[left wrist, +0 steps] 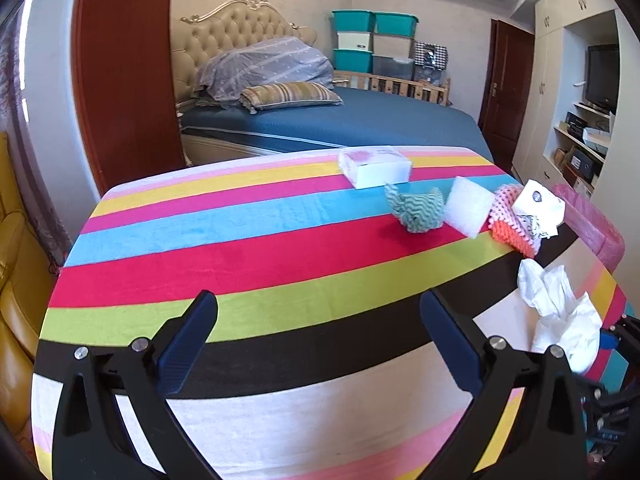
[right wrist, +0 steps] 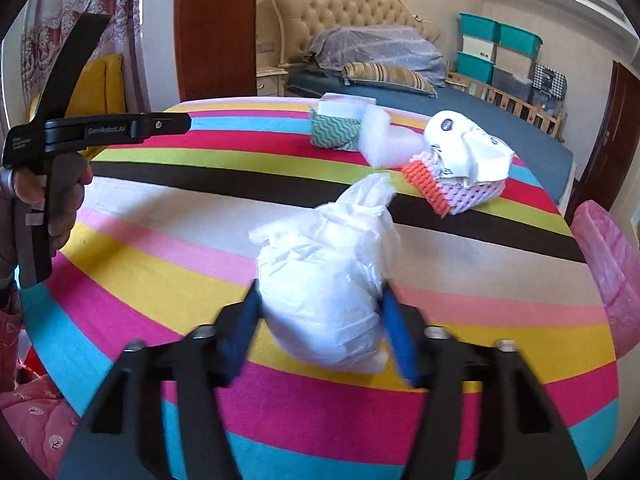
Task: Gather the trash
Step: 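Return to the table and grasp a white plastic bag with the right tool, then grasp a white tissue box with the left tool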
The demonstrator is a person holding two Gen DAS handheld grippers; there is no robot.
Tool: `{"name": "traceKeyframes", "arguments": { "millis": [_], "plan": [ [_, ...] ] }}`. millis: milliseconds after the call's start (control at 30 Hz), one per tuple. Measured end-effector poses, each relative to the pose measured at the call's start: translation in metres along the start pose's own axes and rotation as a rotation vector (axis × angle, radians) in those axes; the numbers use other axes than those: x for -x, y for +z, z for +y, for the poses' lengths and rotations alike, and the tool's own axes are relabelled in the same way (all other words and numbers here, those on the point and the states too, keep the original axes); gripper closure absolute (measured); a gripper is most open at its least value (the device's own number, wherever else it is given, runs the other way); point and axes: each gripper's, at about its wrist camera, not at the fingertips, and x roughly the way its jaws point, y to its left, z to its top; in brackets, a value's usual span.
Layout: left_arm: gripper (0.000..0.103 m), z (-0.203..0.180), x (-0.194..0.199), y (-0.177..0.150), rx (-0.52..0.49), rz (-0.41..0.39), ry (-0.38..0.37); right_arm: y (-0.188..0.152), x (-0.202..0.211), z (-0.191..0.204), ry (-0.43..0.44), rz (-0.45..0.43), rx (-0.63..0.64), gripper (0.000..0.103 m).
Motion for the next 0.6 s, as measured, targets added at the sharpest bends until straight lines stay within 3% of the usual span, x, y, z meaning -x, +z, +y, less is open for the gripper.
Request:
{"name": "traceKeyframes", "arguments": {
  "millis": [100,600],
  "plan": [
    [0.005,-0.01,-0.007,0.007,-0.012,0.009,-0.016,-0.003,0.009,-0.006,-0.031,-0.033,0.002,0.066],
    [0.005,-0.048,-0.081,0.054,-0.058,0.077,-0.032,-0.012,0.032,-0.126,-0.228,-0.135,-0.277,0.067]
  ]
}}
